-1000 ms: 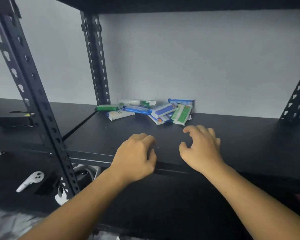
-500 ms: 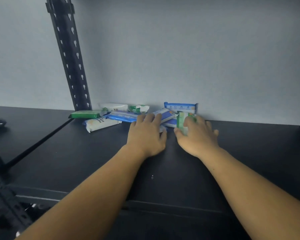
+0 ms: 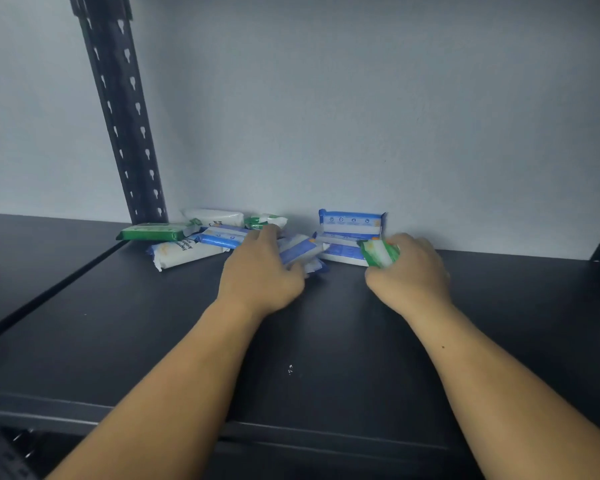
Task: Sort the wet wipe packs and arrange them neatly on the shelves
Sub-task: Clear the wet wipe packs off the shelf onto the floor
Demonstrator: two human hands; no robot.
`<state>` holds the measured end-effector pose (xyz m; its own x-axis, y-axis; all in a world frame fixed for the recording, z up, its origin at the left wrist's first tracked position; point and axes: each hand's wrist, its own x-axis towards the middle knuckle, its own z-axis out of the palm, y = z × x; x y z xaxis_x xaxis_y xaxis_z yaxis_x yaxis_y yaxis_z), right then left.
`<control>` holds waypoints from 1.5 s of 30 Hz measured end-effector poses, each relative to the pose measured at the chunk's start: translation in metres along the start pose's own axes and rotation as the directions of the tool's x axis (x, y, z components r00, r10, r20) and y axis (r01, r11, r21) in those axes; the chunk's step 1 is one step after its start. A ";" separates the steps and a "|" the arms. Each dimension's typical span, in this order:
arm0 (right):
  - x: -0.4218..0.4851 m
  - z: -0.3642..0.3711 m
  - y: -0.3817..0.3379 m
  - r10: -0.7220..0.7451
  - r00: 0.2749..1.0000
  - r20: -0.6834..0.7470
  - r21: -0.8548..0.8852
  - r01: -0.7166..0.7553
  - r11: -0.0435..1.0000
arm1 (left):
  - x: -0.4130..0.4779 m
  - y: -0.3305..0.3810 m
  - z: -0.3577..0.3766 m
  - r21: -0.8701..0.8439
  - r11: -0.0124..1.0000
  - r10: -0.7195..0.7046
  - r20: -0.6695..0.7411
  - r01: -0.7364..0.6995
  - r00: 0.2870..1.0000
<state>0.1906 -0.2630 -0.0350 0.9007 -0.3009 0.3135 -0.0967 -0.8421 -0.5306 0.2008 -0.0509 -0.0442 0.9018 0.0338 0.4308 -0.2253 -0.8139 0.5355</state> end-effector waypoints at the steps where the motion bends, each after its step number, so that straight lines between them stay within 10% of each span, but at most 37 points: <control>1: -0.001 0.001 -0.001 -0.070 0.997 -0.039 0.076 0.073 0.994 | 0.000 0.000 -0.002 -0.032 0.999 -0.004 -0.035 0.003 0.999; 7: 0.016 0.006 -0.017 -0.188 0.981 -0.056 0.272 0.197 0.942 | 0.001 -0.002 -0.002 -0.054 0.998 0.010 -0.039 -0.012 0.999; 14: 0.042 0.033 -0.010 -0.305 0.907 0.290 0.003 0.318 0.948 | 0.000 -0.003 0.000 -0.090 0.995 0.034 -0.087 -0.042 0.996; 29: -0.038 -0.037 0.017 -0.093 0.937 0.338 -0.319 0.207 0.925 | -0.017 0.015 0.006 0.115 0.976 0.157 0.208 -0.184 0.965; 41: -0.110 -0.082 0.046 -0.009 0.952 0.306 -0.337 0.117 0.934 | -0.088 0.063 -0.040 -0.187 0.982 0.027 0.290 0.029 0.957; 45: -0.125 -0.085 0.046 0.000 0.966 0.258 -0.366 0.098 0.925 | -0.089 0.071 -0.037 0.215 0.976 -0.107 0.361 0.029 0.927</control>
<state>0.0375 -0.3021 -0.0312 0.9796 -0.1748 0.0994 -0.1562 -0.9727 -0.1719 0.0909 -0.0904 -0.0178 0.9927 -0.0908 0.0799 -0.1145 -0.9181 0.3794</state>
